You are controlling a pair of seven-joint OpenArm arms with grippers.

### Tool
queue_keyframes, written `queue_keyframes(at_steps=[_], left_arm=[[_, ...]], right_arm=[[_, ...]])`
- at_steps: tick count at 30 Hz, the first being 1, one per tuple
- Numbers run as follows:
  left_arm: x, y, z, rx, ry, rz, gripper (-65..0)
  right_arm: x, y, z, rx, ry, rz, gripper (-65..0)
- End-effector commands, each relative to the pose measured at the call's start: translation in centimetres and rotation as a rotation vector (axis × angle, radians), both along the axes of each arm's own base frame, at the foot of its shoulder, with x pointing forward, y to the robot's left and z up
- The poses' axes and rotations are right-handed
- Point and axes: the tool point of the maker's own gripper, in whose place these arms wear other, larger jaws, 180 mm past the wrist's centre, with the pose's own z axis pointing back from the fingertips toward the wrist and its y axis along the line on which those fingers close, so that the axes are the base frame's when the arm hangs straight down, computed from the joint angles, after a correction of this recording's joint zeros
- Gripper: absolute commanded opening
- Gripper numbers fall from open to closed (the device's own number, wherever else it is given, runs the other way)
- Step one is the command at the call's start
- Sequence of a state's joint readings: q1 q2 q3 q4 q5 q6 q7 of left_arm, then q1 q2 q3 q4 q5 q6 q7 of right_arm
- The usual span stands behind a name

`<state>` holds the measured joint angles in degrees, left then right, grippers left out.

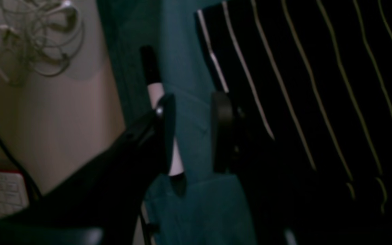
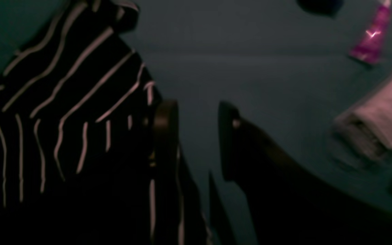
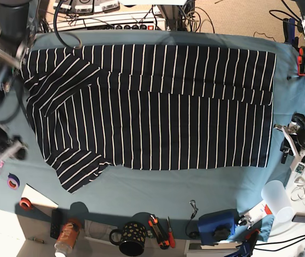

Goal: Layout the t-shirt on the table in an organized manner, then fold the t-shirt properly
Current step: 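Grasp the sleeve corner with the right gripper and drag it inward, then tuck the sleeve fabric with the right gripper onto the shirt body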

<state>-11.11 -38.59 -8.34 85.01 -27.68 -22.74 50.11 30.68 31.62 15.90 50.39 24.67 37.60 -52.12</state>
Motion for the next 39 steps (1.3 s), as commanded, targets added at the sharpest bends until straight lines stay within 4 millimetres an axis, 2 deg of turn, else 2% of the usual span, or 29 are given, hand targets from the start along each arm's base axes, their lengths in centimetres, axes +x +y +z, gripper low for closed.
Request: queue_keyframes(at_steps=[1, 6, 10, 14, 18, 22, 32, 39], left_arm=[[1.0, 0.8, 2.0, 0.016, -0.057, 0.008, -46.3], [1.0, 0.5, 2.1, -0.004, -0.060, 0.006, -46.3], [1.0, 0.4, 2.1, -0.010, -0.060, 0.006, -46.3], [1.0, 0.5, 2.1, -0.009, -0.060, 0.006, -46.3], [1.0, 0.4, 2.1, -0.010, -0.061, 0.005, -46.3], [1.0, 0.4, 2.1, -0.010, -0.061, 0.006, -46.3], [1.0, 0.4, 2.1, -0.010, -0.061, 0.006, -46.3], [1.0, 0.4, 2.1, -0.010, -0.060, 0.006, -46.3]], right_arm=[[1.4, -0.7, 2.0, -0.015, -0.051, -0.001, -44.9], [1.9, 1.8, -1.4, -0.061, 0.065, 0.078, -44.9], [1.0, 1.6, -3.7, -0.129, 0.142, 0.044, -44.9], [-1.2, 1.6, -5.8, -0.129, 0.237, 0.050, -45.8], [-3.6, 1.9, -7.4, -0.098, 0.361, 0.055, -63.9], [-4.9, 2.5, -6.8, -0.062, 0.398, 0.088, -65.0], [-9.2, 2.2, -2.4, -0.085, 0.331, 0.182, -65.0], [-12.6, 0.9, -1.5, 0.002, 0.267, 0.115, -65.0]])
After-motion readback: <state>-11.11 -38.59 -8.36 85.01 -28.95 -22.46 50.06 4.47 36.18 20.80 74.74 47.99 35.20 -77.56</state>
